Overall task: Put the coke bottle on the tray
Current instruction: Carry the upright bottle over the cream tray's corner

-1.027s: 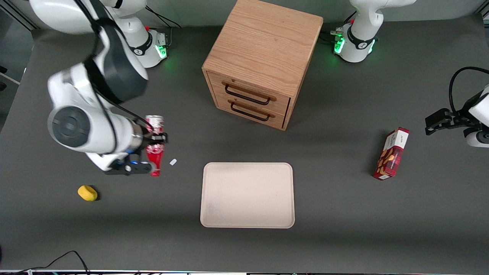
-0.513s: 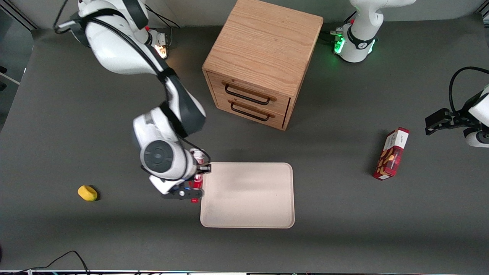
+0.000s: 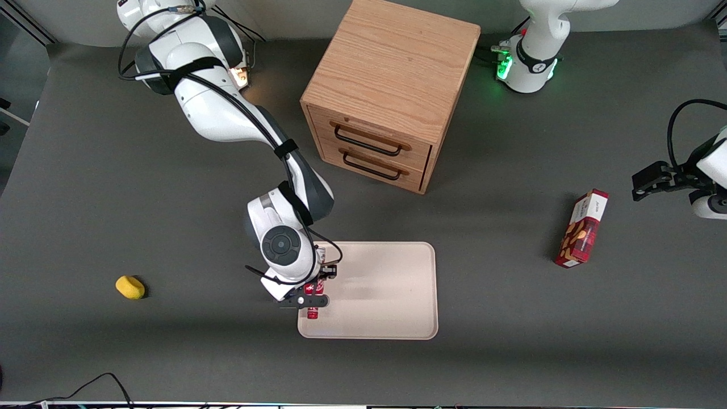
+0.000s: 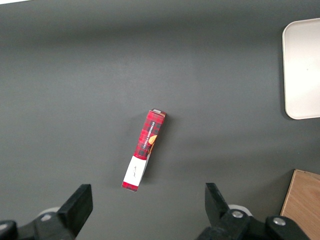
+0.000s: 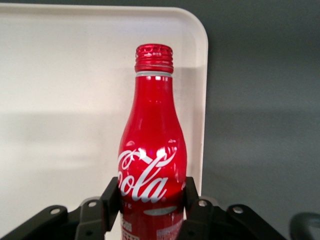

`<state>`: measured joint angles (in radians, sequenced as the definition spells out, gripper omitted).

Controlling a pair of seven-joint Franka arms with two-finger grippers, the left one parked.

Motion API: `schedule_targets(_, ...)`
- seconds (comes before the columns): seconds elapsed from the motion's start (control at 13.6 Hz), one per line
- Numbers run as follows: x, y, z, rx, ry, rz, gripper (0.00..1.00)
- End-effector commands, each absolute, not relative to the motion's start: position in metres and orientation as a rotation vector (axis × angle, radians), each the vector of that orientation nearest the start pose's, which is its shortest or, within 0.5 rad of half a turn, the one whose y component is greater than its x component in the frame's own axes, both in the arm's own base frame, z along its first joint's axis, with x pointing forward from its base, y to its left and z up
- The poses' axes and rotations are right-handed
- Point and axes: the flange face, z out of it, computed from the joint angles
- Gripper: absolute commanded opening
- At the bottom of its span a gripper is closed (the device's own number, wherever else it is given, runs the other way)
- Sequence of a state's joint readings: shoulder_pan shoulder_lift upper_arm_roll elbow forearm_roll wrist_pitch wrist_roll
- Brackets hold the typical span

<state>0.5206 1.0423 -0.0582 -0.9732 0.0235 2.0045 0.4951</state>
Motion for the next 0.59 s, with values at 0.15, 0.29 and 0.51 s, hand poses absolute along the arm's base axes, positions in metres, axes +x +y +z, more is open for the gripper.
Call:
schedule_targets(0.15,0.701,0.37,0.219,-3.153,0.036,-0.082,0.0)
schedule_targets(0.29,0.702,0.371,0.215,-3.148,0.034,-0.101,0.0)
schedule_targets(0.51,0.704,0.366,0.21,-3.152,0.041,-0.092,0.07)
